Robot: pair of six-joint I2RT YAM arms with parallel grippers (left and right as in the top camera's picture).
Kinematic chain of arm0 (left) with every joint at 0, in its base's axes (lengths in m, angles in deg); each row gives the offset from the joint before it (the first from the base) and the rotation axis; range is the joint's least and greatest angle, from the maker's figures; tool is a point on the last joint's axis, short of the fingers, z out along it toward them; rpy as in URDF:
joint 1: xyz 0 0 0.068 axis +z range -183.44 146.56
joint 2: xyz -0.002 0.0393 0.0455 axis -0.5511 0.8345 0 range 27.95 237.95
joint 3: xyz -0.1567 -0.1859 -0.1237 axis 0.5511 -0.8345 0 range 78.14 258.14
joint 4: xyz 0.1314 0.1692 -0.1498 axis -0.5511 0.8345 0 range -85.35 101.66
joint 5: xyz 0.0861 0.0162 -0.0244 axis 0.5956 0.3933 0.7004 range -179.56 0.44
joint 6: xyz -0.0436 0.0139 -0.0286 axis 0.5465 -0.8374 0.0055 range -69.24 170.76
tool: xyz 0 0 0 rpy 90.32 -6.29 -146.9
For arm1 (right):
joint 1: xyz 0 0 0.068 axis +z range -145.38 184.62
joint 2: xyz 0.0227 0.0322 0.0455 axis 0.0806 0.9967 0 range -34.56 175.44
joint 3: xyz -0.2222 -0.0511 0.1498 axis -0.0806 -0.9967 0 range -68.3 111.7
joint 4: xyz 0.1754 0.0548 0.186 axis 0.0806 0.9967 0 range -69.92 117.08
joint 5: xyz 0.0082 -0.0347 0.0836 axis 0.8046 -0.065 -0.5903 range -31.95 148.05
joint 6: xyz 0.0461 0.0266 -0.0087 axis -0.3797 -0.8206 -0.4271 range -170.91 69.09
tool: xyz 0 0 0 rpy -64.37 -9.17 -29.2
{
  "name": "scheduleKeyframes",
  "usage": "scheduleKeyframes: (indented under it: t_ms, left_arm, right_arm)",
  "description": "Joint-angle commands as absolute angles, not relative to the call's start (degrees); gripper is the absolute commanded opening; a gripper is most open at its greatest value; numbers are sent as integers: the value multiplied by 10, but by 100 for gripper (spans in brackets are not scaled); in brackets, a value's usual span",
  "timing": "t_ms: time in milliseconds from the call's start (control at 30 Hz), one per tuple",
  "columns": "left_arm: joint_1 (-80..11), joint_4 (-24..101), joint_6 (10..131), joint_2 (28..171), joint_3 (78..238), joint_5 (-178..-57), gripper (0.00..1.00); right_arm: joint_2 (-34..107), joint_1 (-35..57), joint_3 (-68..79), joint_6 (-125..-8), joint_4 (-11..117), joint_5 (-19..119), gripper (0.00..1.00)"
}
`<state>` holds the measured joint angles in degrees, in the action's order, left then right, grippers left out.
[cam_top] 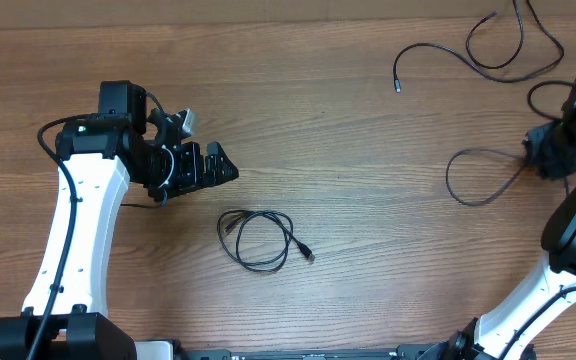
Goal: Untangle cables
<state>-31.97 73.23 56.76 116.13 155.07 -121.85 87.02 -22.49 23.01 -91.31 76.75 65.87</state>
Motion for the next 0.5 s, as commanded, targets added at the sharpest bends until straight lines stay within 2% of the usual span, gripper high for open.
scheduleKeyframes:
  t_ms: [0, 67, 133, 367, 467]
  left_arm:
    - [-320, 732, 572, 1161, 1551, -1219, 100]
    - [-320, 732, 572, 1161, 1551, -1219, 99]
    - [-320, 732, 572, 1161, 1551, -1219, 100]
    - [-320, 732, 572, 1161, 1551, -1219, 100]
    - [-320, 732, 572, 1161, 1551, -1219, 100]
  right_arm:
    - [864, -224, 210, -914, 764, 679, 45]
    - [864, -224, 210, -905, 764, 675, 47]
    - [864, -224, 210, -886, 761, 657, 53]
    - [864, -222, 210, -880, 768, 557, 54]
    - [864, -211, 203, -880, 772, 562, 55]
